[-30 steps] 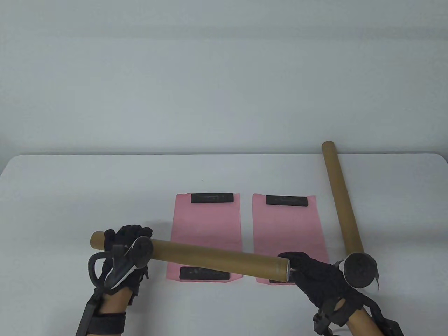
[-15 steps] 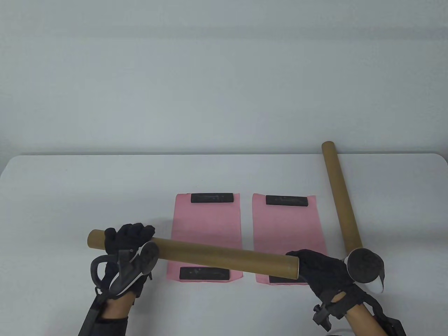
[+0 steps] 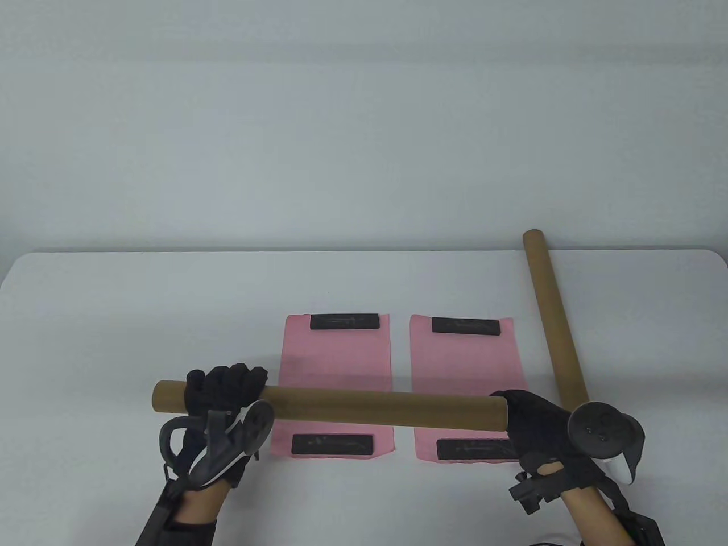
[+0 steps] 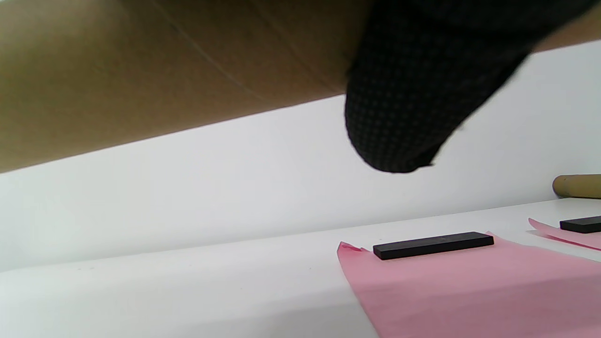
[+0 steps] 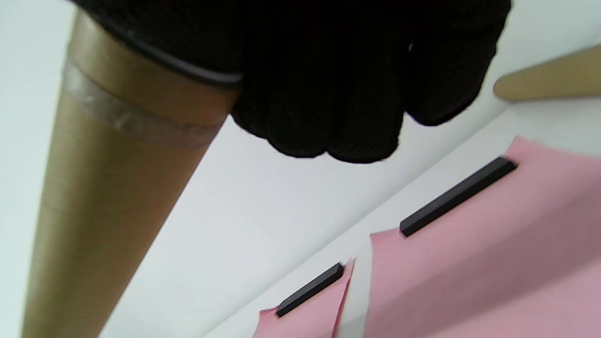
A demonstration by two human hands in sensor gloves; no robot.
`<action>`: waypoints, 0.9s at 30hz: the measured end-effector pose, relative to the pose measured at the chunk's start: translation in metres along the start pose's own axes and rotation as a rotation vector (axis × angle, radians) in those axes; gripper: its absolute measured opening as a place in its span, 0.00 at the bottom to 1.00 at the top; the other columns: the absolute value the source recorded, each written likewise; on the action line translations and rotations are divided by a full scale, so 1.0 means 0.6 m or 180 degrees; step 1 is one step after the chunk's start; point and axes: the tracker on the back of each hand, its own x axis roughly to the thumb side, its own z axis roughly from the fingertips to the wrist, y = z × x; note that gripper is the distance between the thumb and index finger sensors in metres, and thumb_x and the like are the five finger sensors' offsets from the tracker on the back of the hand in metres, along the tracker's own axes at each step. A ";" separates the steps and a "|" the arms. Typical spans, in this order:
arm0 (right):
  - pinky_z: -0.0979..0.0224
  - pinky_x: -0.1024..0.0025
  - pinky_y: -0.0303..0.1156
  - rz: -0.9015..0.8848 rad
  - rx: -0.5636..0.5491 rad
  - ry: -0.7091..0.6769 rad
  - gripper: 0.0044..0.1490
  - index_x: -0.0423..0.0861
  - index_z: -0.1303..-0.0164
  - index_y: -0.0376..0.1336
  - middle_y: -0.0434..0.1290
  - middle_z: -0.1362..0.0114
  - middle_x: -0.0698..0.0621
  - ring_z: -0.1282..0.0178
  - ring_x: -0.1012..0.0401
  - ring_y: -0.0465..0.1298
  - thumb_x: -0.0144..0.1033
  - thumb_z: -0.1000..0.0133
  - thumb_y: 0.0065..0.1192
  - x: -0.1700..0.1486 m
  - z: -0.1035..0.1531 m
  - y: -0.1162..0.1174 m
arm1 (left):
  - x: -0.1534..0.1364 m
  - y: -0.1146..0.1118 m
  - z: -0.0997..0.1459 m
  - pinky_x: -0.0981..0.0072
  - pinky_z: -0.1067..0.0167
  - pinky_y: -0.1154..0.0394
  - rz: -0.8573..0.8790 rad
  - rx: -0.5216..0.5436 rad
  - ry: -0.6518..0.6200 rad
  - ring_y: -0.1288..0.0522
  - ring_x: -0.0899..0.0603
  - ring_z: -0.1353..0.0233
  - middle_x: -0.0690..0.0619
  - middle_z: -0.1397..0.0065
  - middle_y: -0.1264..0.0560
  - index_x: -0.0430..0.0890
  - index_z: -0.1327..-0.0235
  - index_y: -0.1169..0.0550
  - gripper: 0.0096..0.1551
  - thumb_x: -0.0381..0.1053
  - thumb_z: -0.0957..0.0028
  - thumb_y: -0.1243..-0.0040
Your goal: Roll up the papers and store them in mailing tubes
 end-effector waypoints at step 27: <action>0.36 0.44 0.79 0.3689 0.1429 0.1994 0.24 0.45 0.48 0.78 0.85 0.45 0.46 0.44 0.48 0.86 0.46 0.46 0.68 -0.289 -0.075 -0.090 | -0.056 -0.045 -0.017 0.40 0.26 0.37 -0.0078 -0.0503 0.0346 0.24 0.48 0.28 0.60 0.30 0.26 0.69 0.40 0.28 0.41 0.57 0.67 0.18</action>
